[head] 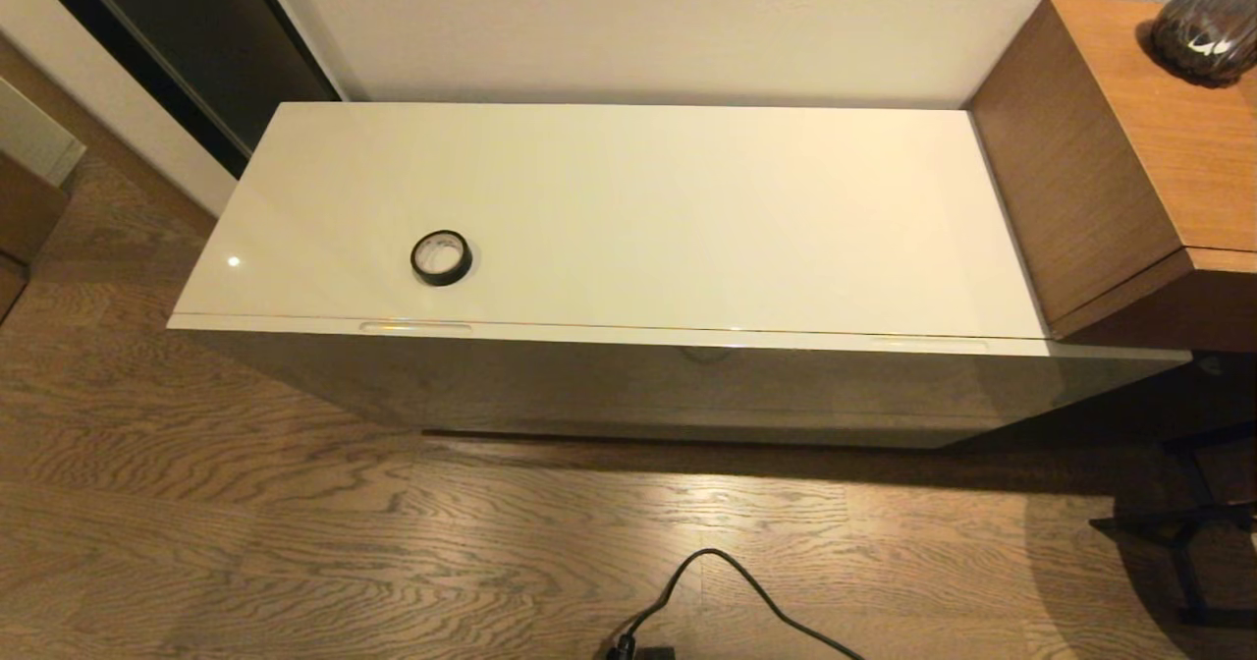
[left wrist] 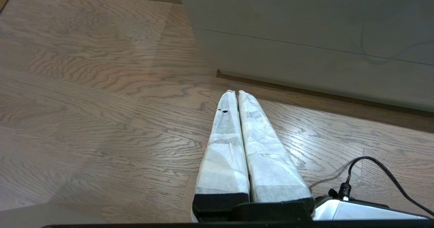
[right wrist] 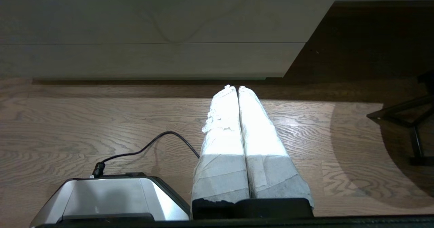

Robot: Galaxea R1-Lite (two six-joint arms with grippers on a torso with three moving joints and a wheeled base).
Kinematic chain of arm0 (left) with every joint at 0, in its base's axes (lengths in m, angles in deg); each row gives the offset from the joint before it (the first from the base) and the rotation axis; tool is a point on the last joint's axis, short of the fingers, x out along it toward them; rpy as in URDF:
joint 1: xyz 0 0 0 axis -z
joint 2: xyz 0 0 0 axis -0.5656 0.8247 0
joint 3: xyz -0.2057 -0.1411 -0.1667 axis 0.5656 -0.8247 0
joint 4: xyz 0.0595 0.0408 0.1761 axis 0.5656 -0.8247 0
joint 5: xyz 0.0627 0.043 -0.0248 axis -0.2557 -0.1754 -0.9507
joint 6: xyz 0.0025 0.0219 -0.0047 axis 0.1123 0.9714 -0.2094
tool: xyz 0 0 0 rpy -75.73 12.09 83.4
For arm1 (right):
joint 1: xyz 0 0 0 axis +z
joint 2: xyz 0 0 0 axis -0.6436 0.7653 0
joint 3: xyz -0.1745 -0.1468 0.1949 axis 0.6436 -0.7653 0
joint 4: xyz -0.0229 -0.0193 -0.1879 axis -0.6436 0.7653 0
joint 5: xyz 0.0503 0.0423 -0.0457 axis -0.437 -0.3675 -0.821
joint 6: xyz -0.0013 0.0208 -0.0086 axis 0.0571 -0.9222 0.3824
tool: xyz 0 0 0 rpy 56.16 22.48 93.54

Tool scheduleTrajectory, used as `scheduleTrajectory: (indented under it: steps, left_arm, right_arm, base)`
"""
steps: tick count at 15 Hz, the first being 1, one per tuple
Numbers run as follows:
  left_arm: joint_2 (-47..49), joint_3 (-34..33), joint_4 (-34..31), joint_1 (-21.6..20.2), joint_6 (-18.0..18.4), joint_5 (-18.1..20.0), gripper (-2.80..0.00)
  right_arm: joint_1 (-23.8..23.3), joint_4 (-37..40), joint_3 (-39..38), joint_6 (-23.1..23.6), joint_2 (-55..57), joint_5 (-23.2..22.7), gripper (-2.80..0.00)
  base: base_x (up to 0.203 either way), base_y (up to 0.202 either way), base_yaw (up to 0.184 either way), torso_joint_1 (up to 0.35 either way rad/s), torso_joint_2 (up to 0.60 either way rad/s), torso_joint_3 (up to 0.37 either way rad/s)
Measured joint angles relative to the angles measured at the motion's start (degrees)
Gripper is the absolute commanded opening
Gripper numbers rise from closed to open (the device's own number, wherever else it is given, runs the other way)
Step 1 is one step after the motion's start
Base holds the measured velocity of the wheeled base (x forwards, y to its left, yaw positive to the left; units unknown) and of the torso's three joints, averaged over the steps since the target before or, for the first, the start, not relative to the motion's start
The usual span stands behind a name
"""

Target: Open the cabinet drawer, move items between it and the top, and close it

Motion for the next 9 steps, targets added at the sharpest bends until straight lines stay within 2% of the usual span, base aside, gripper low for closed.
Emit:
scheduleTrajectory:
  steps: [9]
  left_arm:
    - [0.0, 0.0, 0.2, 0.0, 0.0, 0.0, -2.8]
  right_arm:
    - [0.0, -0.1, 0.0, -0.9, 0.0, 0.2, -2.8]
  base:
    - [0.0, 0.0, 0.0, 0.0, 0.0, 0.0]
